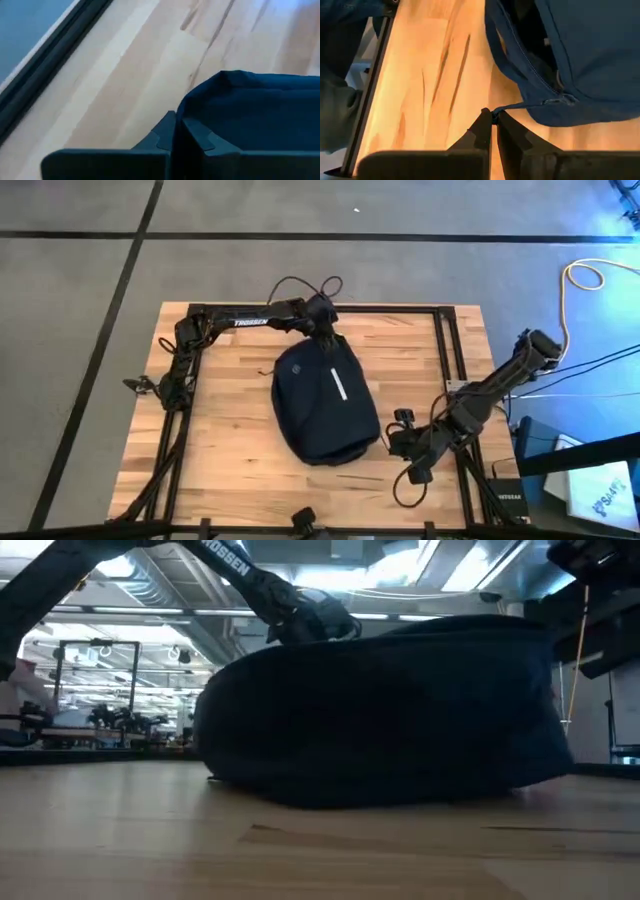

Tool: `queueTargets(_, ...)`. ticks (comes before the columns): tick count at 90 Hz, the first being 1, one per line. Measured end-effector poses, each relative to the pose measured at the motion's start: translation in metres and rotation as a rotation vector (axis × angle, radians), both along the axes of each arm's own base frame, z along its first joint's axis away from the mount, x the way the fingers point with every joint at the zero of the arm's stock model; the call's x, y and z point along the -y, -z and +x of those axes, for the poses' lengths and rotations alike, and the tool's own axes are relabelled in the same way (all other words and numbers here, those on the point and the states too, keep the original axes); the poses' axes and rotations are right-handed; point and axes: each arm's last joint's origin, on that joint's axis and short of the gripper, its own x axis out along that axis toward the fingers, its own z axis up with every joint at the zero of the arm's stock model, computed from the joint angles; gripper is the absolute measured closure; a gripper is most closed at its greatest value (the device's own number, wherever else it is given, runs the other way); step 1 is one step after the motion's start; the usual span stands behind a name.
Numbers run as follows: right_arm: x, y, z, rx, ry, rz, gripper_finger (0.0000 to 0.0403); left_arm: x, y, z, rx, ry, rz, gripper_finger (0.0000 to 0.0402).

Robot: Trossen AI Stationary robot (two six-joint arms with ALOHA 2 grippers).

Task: Unpack backpack
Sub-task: Close the blue backpack

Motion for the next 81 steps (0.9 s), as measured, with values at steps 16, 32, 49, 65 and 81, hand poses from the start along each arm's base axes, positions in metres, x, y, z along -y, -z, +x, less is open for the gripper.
queueTargets(16,-0.009,0.01,0.008,-0.02,-0.044,0.01,0.0403,0.002,0.0,0.002,0.042,0.017,-0.079,0.0401)
queueTargets(32,-0.014,0.015,0.014,-0.014,-0.049,0.02,0.0403,0.012,-0.009,0.013,0.169,0.128,-0.109,0.0399)
queueTargets(49,-0.016,0.014,0.019,0.055,-0.076,0.01,0.0403,0.04,-0.025,0.031,0.339,0.376,-0.114,0.0384)
queueTargets(65,-0.018,0.012,0.022,0.092,-0.081,0.014,0.0403,0.068,-0.049,0.036,0.415,0.519,-0.055,0.0361)
queueTargets(81,-0.017,0.013,0.023,0.091,-0.073,0.015,0.0403,0.094,-0.077,0.032,0.511,0.67,-0.112,0.0328)
